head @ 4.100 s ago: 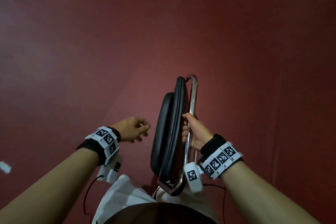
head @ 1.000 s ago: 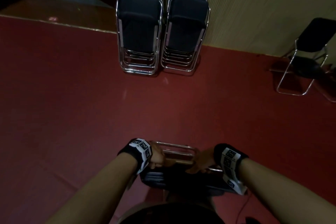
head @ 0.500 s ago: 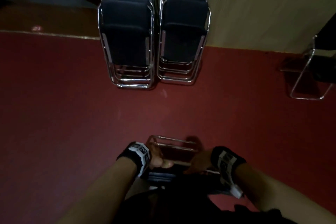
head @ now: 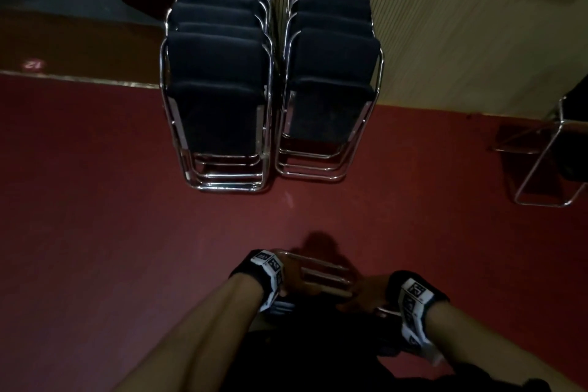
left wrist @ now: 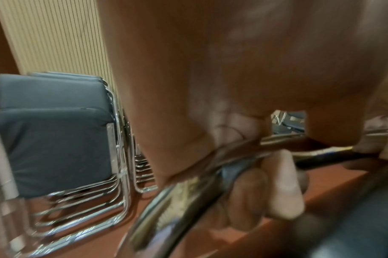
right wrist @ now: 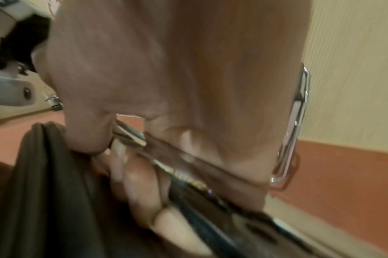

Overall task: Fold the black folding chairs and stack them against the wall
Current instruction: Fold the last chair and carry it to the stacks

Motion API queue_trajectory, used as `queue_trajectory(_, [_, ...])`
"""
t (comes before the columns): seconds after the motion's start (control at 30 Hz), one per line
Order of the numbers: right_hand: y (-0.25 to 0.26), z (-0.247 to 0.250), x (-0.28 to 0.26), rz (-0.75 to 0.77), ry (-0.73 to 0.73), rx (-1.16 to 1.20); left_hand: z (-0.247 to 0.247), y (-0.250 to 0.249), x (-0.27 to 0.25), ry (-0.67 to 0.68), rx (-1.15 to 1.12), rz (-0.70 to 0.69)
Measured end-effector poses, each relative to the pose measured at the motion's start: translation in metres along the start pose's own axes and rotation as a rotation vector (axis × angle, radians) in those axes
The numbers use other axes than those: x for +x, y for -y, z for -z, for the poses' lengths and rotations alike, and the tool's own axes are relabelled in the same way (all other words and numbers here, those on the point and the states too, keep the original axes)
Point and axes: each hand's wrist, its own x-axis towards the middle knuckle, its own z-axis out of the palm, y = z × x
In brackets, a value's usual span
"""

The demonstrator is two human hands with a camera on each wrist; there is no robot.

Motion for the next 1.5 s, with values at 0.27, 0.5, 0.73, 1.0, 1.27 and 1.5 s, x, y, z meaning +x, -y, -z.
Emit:
queue_trajectory(0.27, [0.019, 0.120, 0.023, -0.015, -0.006, 0.016, 0.114, 0.043, 0.055, 0.138, 0.102, 0.063])
queue_trajectory(0.5, [-0.009, 0.241, 0.063, -0.020, 0.006, 0.046, 0.215, 0.050, 0.132, 0.077, 0.065, 0.045])
queue_trajectory(0.73, [-0.044, 0.378, 0.096, 0.012, -0.028, -0.123, 0.309, 0.035, 0.192, -0.017, -0.023, 0.114])
queue_trajectory(1.0, [-0.064, 0.438, 0.131, 0.067, 0.019, -0.149, 0.358, 0.030, 0.234, 0.037, 0.010, 0.163])
queue_trajectory(1.27, [-0.047, 0.504, 0.163, 0.099, 0.022, -0.144, 0.412, 0.067, 0.261, -0.023, -0.072, 0.162])
queue_trajectory(1.5, [-0.038, 0.585, 0.182, 0.087, -0.061, -0.127, 0.480, 0.108, 0.308, -0.068, -0.055, 0.094])
